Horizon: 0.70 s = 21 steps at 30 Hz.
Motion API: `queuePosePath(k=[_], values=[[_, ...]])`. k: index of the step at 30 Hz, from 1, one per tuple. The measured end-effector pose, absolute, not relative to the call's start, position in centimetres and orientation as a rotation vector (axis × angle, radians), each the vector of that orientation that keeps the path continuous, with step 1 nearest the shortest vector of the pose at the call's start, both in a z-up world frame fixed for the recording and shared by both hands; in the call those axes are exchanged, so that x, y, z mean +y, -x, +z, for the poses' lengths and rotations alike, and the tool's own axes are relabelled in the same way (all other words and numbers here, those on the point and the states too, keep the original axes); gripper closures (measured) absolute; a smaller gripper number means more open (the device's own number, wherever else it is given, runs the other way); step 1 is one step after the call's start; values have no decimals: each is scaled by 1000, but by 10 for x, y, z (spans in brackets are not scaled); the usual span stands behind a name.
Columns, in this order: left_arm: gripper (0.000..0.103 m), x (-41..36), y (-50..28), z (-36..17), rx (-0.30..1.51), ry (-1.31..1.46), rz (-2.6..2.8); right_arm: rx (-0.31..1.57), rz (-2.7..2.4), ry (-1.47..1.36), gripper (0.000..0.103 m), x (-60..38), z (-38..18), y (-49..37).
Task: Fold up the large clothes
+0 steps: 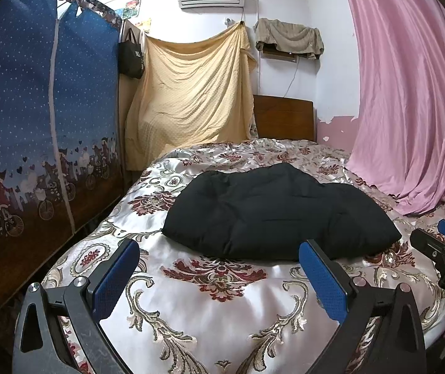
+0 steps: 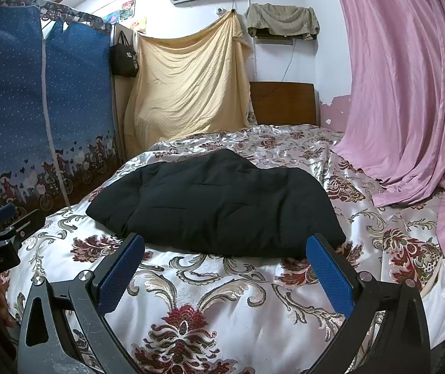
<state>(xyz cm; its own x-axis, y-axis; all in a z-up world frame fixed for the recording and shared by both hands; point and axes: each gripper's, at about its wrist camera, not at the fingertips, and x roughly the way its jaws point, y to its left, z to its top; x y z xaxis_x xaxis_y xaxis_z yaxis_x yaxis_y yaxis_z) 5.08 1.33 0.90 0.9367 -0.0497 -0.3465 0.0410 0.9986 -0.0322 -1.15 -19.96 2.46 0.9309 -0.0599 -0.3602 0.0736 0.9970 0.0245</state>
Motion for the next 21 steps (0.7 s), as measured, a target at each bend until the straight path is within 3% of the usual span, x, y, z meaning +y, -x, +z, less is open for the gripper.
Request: queuePosePath(k=[21], values=[[0, 13, -48, 10, 350, 27, -46, 368, -67, -37, 1, -199, 25, 12]])
